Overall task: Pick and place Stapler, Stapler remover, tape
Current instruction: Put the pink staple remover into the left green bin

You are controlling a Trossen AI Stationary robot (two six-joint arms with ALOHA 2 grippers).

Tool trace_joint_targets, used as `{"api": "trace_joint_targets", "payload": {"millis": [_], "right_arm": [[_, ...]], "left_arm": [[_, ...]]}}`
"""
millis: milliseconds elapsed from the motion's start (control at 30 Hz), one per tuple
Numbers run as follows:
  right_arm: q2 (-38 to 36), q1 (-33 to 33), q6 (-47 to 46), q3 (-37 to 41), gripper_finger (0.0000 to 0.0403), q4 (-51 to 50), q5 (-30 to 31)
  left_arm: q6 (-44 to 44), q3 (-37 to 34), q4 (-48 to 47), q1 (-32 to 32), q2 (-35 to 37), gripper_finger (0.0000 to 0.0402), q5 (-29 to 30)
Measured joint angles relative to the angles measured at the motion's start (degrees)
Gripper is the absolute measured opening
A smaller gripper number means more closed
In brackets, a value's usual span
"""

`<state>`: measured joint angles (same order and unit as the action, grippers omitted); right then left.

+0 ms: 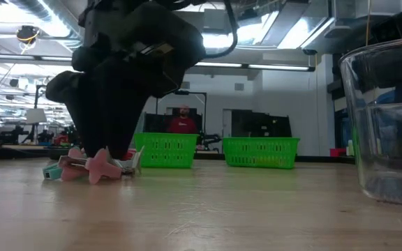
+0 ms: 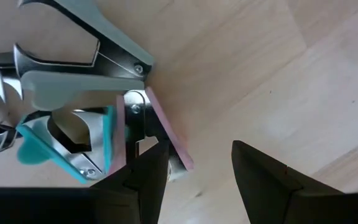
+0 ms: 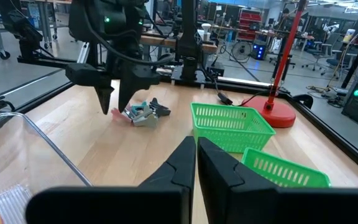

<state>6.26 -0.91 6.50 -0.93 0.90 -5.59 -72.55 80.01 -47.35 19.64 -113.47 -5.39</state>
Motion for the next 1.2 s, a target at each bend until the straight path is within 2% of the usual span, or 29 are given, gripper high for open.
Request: {"api": "trace_joint_targets", "payload": {"millis": [233,367,900,1200], "right_arm": [[0.0,0.0,0.0,0.0,0.0021,0.0,0.0],[0.0,0.0,0.0,0.0,0.0021,0.0,0.0],[0.0,0.0,0.0,0.0,0.0021,0.0,0.0],[0.0,0.0,0.0,0.0,0.0021,0.0,0.0]], "left_arm": [[-0.2,0.0,-0.4,-0.7,0.0,0.0172,0.2],[1.3,0.0,-1.4,-0.9,-0.4,0.0156,0.3],[5.3,0.2,-2.7,-0.9,-1.4,0.0006,-3.7],[6.4,-0.1,-3.4,-0.6,-0.1,0.0002,-3.5]]}}
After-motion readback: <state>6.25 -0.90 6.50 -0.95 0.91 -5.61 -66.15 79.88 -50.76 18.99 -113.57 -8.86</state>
